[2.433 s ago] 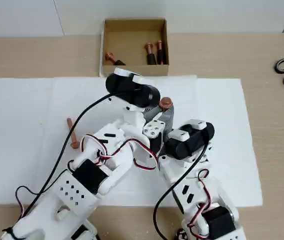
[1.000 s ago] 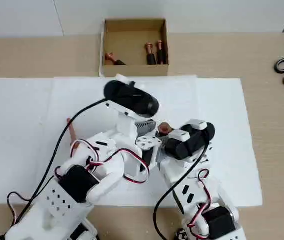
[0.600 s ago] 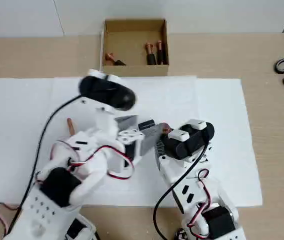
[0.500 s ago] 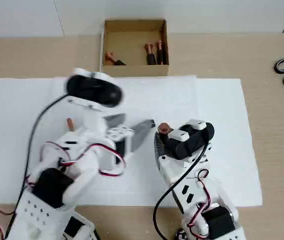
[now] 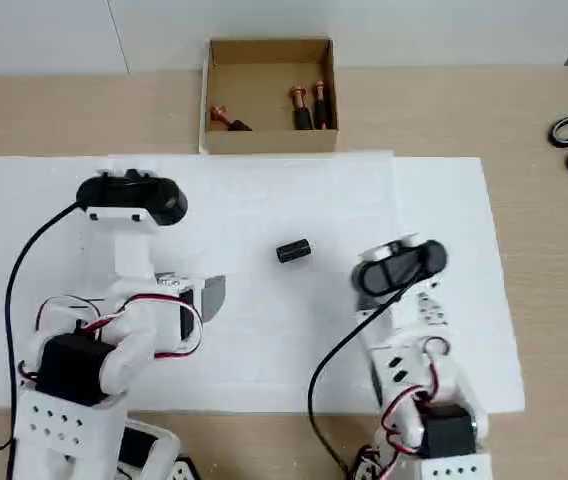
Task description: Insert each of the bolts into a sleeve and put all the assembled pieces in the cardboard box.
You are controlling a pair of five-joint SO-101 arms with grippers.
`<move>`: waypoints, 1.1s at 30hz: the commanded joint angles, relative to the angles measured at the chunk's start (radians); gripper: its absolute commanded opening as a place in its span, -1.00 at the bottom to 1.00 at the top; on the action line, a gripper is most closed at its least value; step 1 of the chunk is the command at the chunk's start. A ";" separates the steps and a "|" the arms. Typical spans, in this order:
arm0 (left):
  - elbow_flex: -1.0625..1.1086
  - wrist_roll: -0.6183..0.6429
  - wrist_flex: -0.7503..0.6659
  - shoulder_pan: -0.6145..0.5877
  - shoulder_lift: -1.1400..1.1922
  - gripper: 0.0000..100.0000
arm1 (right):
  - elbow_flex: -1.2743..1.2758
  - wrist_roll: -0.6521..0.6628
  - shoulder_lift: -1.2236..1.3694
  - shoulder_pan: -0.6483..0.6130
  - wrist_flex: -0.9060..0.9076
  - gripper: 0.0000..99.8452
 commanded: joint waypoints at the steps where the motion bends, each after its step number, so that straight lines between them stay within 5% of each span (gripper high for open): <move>1: -0.038 -0.006 0.005 -0.005 -0.015 -0.59 | -0.222 0.020 0.070 0.036 0.002 -0.99; 10: -0.038 -0.006 0.005 -0.005 -0.015 -0.59 | -0.744 0.012 0.633 0.018 -0.074 -0.99; 26: 0.022 -0.006 0.003 -0.006 -0.015 -0.59 | -1.185 0.015 1.534 -0.116 -0.891 -0.99; 33: 0.059 -0.006 -0.074 -0.008 -0.017 -0.59 | -1.407 0.014 1.874 -0.117 -1.096 -0.99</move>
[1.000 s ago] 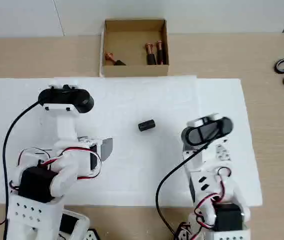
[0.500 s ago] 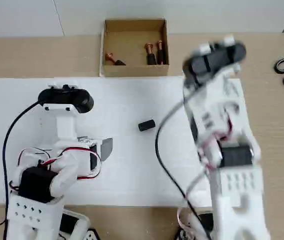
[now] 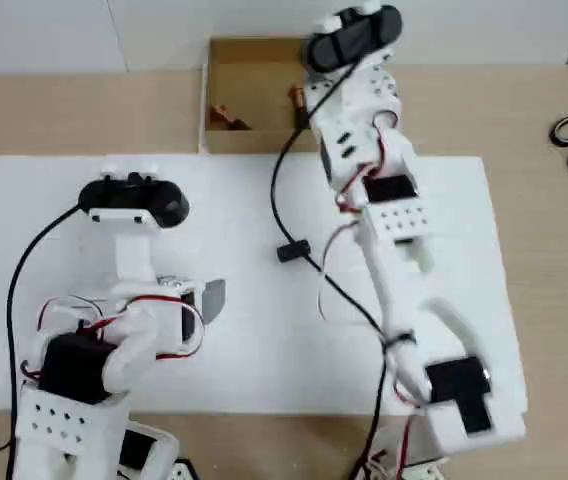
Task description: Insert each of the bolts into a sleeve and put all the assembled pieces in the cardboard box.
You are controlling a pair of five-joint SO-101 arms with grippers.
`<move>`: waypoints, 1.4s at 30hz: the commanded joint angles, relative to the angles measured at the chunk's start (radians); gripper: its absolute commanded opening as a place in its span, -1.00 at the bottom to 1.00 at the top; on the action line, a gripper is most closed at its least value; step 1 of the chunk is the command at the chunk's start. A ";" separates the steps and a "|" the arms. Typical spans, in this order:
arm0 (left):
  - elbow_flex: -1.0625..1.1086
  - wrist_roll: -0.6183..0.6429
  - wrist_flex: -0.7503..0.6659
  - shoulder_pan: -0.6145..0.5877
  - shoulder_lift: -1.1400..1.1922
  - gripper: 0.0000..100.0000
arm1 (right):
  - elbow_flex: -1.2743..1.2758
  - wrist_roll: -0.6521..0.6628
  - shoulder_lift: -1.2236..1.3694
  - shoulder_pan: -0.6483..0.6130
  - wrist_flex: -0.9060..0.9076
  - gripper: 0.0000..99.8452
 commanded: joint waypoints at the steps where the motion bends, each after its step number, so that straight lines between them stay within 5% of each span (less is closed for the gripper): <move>1: 0.028 -0.006 -0.066 -0.005 -0.015 -0.59 | -0.183 0.006 0.130 -0.007 -0.104 -0.99; 20: 0.062 -0.008 -0.101 -0.089 -0.015 -0.59 | -0.799 0.006 0.886 -0.056 -0.160 -0.99; 28: 0.062 -0.008 -0.101 -0.091 -0.015 -0.59 | -0.804 0.006 0.960 -0.058 -0.165 -0.97; 35: 0.062 -0.009 -0.101 -0.091 -0.015 -0.59 | -0.804 0.006 0.966 -0.058 -0.133 -0.56; 42: 0.062 -0.011 -0.100 -0.091 -0.015 -0.59 | -0.807 0.012 0.944 -0.050 -0.120 -0.55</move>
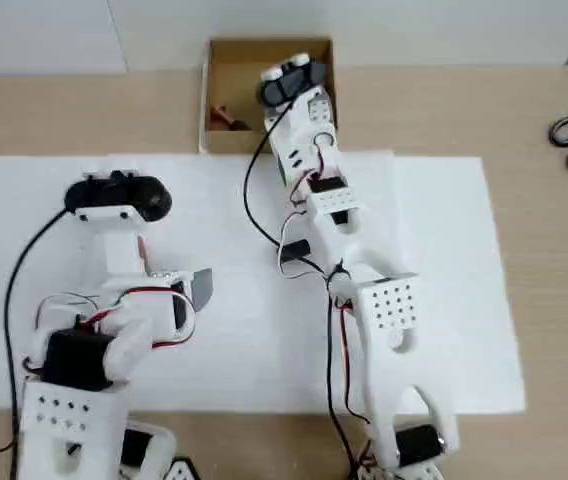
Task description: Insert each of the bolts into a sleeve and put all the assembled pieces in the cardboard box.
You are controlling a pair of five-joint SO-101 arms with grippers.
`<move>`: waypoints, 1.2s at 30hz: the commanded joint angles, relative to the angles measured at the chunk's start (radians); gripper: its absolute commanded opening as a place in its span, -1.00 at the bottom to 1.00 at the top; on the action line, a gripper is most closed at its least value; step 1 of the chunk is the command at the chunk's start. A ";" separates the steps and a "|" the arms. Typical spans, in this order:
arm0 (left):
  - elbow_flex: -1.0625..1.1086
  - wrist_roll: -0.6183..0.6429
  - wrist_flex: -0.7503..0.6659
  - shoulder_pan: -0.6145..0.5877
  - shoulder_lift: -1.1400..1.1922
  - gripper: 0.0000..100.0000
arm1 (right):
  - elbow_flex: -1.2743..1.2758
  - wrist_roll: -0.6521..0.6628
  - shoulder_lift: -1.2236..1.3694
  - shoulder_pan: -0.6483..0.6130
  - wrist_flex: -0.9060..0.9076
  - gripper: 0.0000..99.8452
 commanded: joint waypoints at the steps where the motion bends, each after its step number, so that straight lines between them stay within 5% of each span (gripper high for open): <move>1: -0.004 -0.011 -0.020 -0.006 -0.015 -0.59 | -0.055 0.012 -0.065 0.007 0.010 -0.55; 12: -0.010 -0.011 -0.015 -0.006 -0.017 -0.59 | -0.055 0.006 -0.473 0.059 0.464 -0.55; 32: -0.010 -0.009 -0.020 -0.006 -0.017 -0.59 | -0.055 0.005 -1.112 0.038 1.753 -0.55; 36: -0.010 -0.008 -0.020 -0.006 -0.017 -0.59 | -0.052 0.005 -1.230 0.041 1.830 -0.55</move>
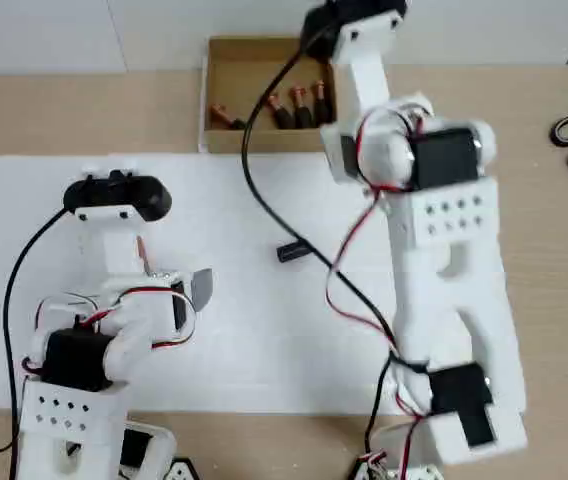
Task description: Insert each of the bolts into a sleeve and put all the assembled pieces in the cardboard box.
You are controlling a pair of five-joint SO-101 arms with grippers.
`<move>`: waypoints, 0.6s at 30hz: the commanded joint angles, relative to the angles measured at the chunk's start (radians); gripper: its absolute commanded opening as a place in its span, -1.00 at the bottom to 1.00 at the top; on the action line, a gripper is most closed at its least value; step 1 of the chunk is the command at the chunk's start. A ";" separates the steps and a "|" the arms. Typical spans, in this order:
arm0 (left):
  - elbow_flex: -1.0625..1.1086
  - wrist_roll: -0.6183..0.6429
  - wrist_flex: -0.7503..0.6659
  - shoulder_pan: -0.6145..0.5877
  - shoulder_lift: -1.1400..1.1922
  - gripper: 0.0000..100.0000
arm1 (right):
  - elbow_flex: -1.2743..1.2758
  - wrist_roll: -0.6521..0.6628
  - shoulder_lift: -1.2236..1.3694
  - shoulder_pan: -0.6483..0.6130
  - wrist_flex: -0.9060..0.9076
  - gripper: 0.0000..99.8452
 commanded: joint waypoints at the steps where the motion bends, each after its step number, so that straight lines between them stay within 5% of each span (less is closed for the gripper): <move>1: -0.010 -0.008 -0.020 -0.006 -0.017 -0.59 | -0.051 0.005 -0.151 -0.002 0.038 -0.55; 9: -0.010 -0.008 -0.018 -0.006 -0.017 -0.59 | -0.038 0.005 -0.433 -0.007 0.041 -0.55; 18: -0.008 -0.008 -0.017 -0.006 -0.055 -0.59 | 0.407 0.012 -0.674 -0.008 0.028 -0.55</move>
